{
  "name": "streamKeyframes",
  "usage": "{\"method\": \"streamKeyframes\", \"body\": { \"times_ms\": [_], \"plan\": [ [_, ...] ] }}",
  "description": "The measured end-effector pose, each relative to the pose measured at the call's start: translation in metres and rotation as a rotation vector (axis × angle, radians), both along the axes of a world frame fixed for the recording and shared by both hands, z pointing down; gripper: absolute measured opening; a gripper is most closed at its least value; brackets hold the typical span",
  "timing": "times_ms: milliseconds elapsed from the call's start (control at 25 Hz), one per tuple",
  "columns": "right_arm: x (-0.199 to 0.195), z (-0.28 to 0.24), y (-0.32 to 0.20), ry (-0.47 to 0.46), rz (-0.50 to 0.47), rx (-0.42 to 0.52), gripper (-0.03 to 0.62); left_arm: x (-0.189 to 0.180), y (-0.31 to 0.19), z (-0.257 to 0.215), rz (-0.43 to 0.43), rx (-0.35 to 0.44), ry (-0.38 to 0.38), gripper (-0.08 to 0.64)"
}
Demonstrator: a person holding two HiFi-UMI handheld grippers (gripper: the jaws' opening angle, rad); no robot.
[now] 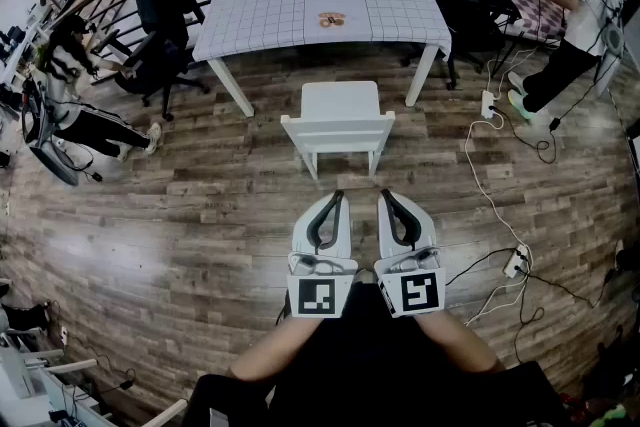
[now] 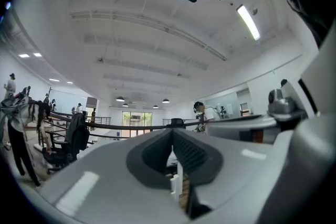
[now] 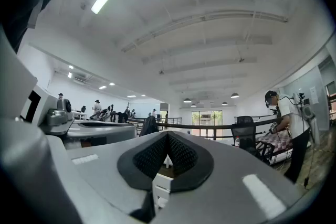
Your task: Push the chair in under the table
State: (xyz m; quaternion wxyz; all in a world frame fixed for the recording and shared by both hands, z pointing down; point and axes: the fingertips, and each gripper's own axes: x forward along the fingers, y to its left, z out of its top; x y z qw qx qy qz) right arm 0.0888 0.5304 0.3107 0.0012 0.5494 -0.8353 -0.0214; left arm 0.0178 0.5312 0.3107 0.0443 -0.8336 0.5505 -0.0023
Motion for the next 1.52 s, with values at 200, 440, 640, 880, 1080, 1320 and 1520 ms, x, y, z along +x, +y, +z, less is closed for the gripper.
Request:
{"method": "streamKeyframes", "body": {
  "times_ms": [200,440,640,880,1080,1320,1520],
  "plan": [
    [-0.005,-0.004,0.006,-0.014,-0.005,0.014,-0.003,-0.005,0.006,0.001,-0.012,-0.011,0.041,0.009],
    [-0.002,-0.006,0.019,-0.035,-0.034,0.028,-0.002,-0.006,0.013,-0.002,-0.024,0.009,0.038,0.009],
    [0.005,-0.004,0.029,-0.047,-0.037,0.028,-0.002,-0.013,0.021,0.003,-0.061,0.004,0.022,0.009],
    [0.017,0.004,0.028,-0.078,-0.025,0.009,-0.002,-0.035,0.019,0.010,-0.125,0.002,0.002,0.009],
    [0.025,0.006,0.010,-0.086,0.010,0.003,-0.002,-0.047,0.002,0.009,-0.140,0.026,-0.001,0.009],
    [0.031,0.017,-0.022,-0.060,0.039,-0.022,-0.002,-0.041,-0.034,0.020,-0.116,0.012,0.009,0.009],
    [0.039,0.020,-0.060,-0.046,0.061,-0.036,-0.002,-0.036,-0.072,0.029,-0.097,-0.029,0.022,0.009]
  ]
}}
